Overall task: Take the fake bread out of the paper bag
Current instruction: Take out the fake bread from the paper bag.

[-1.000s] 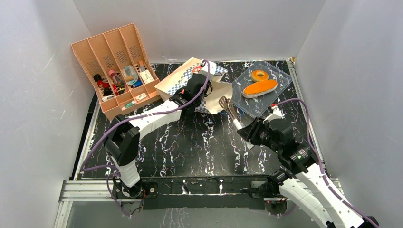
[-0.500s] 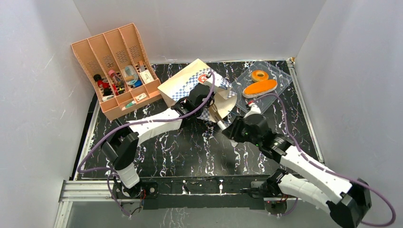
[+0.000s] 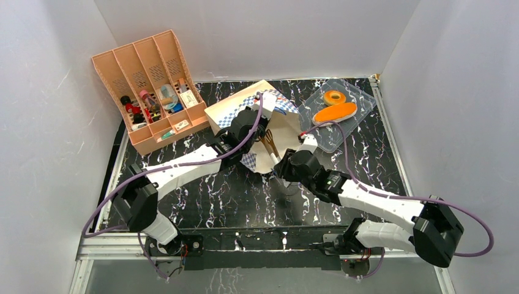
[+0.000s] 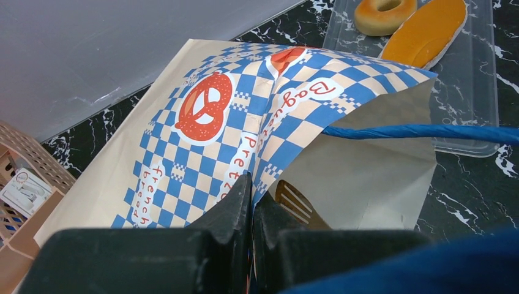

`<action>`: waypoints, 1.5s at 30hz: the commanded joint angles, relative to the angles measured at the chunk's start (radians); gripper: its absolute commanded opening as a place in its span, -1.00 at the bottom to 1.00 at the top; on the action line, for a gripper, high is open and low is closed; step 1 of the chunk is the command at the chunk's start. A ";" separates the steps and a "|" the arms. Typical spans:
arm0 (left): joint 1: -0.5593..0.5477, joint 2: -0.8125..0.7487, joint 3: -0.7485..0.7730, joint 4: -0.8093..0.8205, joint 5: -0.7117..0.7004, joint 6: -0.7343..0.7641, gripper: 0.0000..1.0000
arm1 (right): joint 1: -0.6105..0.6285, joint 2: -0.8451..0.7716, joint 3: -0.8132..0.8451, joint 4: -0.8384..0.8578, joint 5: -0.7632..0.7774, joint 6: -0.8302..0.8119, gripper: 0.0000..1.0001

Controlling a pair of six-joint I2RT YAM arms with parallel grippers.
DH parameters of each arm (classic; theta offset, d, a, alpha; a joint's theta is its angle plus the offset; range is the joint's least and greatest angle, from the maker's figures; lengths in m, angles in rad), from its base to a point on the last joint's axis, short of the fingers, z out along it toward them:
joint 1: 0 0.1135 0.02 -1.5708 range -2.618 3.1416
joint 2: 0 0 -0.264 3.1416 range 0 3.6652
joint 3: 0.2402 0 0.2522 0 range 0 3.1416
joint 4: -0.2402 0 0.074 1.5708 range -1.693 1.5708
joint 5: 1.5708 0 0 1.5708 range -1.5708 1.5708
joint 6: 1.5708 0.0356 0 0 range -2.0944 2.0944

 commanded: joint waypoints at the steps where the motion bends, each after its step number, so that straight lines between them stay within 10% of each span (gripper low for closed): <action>1: -0.003 -0.079 -0.012 -0.031 -0.017 -0.018 -1.00 | 0.008 0.032 0.033 0.130 0.100 -0.026 -0.67; 45: -0.023 0.012 0.202 -0.220 0.015 -0.080 -1.00 | 0.129 0.268 0.155 0.270 0.401 -0.400 -0.49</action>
